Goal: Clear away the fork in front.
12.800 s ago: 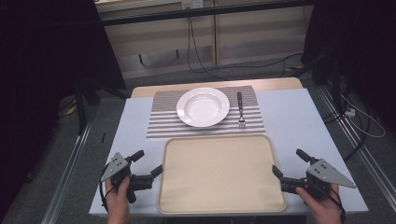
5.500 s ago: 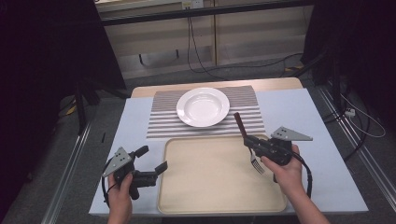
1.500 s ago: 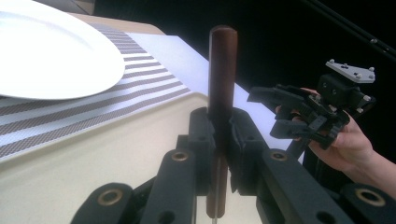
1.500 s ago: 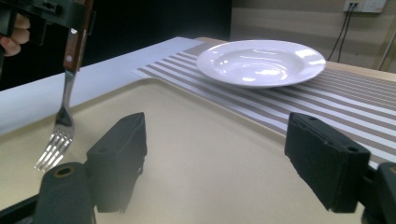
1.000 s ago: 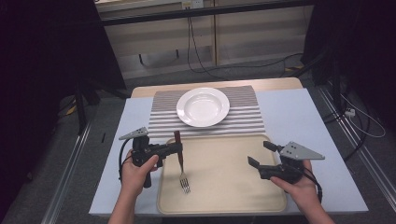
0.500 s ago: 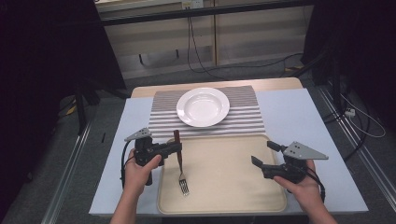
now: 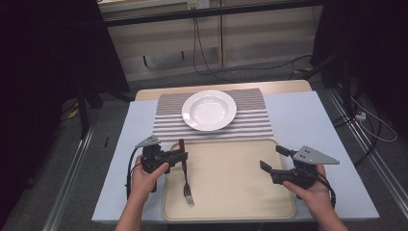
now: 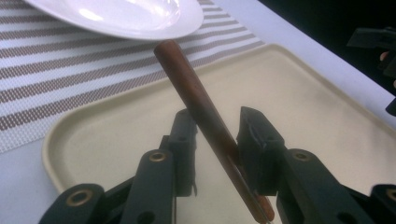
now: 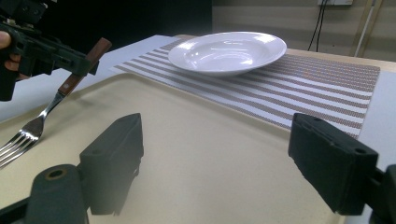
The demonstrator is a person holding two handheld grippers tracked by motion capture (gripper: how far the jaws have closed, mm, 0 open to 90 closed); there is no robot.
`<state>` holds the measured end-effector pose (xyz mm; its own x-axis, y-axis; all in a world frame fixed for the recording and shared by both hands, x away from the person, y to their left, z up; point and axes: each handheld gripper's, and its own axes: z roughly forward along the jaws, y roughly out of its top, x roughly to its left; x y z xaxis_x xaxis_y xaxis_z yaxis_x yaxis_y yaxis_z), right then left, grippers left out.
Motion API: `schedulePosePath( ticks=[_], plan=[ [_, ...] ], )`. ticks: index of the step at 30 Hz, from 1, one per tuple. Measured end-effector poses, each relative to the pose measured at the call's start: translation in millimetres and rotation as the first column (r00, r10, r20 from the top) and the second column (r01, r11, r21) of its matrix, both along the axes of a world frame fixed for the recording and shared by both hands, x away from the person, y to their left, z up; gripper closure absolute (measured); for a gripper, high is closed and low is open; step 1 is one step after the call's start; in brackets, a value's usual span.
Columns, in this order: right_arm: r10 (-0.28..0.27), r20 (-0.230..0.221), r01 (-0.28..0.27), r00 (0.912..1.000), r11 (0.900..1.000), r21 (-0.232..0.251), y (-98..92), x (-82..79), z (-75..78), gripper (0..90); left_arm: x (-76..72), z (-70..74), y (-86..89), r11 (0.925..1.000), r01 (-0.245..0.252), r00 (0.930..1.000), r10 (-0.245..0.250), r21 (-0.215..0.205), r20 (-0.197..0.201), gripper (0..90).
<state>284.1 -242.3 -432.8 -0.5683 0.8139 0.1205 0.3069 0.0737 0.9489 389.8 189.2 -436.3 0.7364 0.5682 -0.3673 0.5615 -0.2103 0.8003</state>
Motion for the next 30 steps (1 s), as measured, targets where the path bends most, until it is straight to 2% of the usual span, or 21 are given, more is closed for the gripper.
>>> schedulePosePath(
  ticks=[9, 15, 30],
  plan=[
    [0.002, -0.004, -0.002, 1.0, 1.0, 0.002, -0.9, 0.9, -0.6, 18.0, 1.3, -10.2, -1.8, 0.9984, 0.0, 0.9998, 0.001, 0.056, -0.019, 63.3],
    [0.005, -0.01, -0.005, 0.9999, 1.0, 0.004, -1.2, 3.0, -2.2, 18.0, 1.2, -17.2, -0.8, 0.9974, -0.007, 0.9994, 0.009, 0.072, -0.033, 60.7],
    [-0.001, -0.015, 0.001, 0.9999, 1.0, 0.014, -0.9, 4.9, -3.0, 18.0, 1.2, -21.3, 4.7, 0.994, -0.038, 0.9988, 0.041, 0.103, -0.027, 57.0]
  ],
)
